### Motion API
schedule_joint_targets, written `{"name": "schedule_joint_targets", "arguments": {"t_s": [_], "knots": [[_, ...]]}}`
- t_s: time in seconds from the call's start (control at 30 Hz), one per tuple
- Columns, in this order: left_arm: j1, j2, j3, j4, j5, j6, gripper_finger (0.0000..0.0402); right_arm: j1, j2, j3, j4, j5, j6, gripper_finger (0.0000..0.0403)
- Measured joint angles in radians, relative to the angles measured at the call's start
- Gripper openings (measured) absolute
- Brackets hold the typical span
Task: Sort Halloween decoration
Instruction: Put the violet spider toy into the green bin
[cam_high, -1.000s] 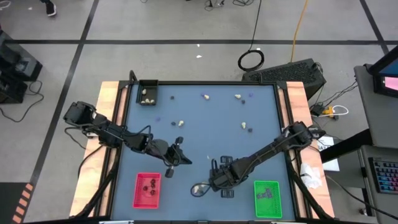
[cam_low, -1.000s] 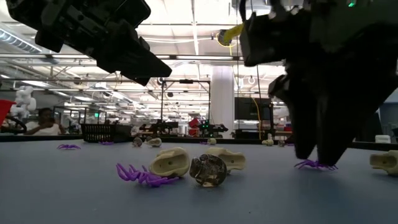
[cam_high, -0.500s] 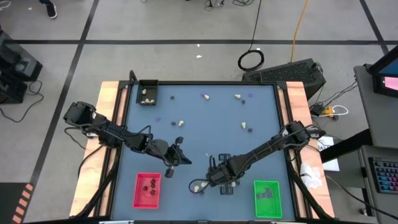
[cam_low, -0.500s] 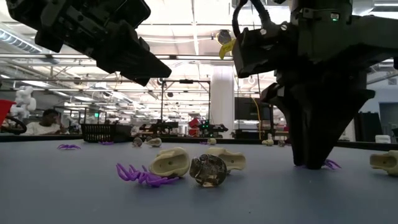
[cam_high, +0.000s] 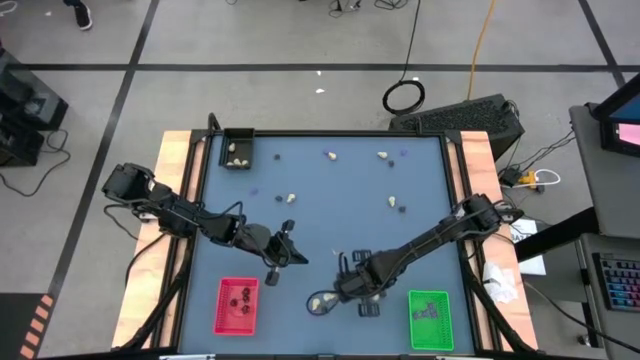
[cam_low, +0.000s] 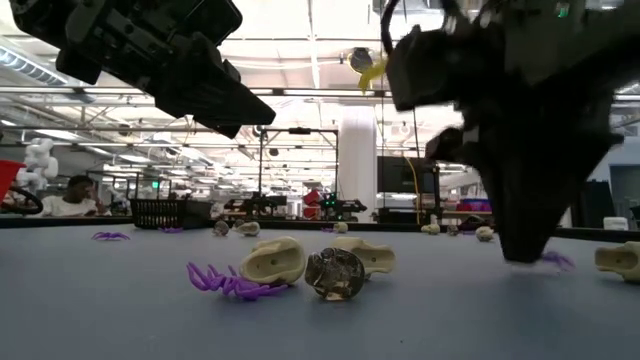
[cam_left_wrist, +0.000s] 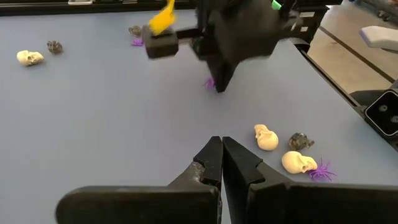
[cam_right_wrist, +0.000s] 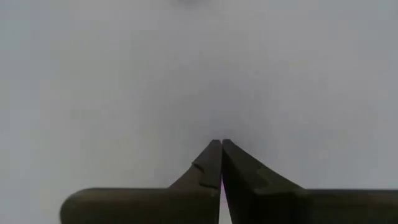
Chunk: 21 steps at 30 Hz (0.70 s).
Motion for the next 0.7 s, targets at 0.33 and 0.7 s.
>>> {"name": "schedule_joint_targets", "arguments": {"t_s": [0.33, 0.7], "knots": [[0.0, 0.0, 0.0, -0.007, 0.0, 0.0, 0.0006, 0.051, -0.115, 0.002, -0.008, 0.034, 0.075, 0.0], [0.0, 0.0, 0.0, -0.007, 0.0, -0.001, 0.0006, 0.212, -0.245, 0.004, -0.195, -0.159, 0.566, 0.0]]}}
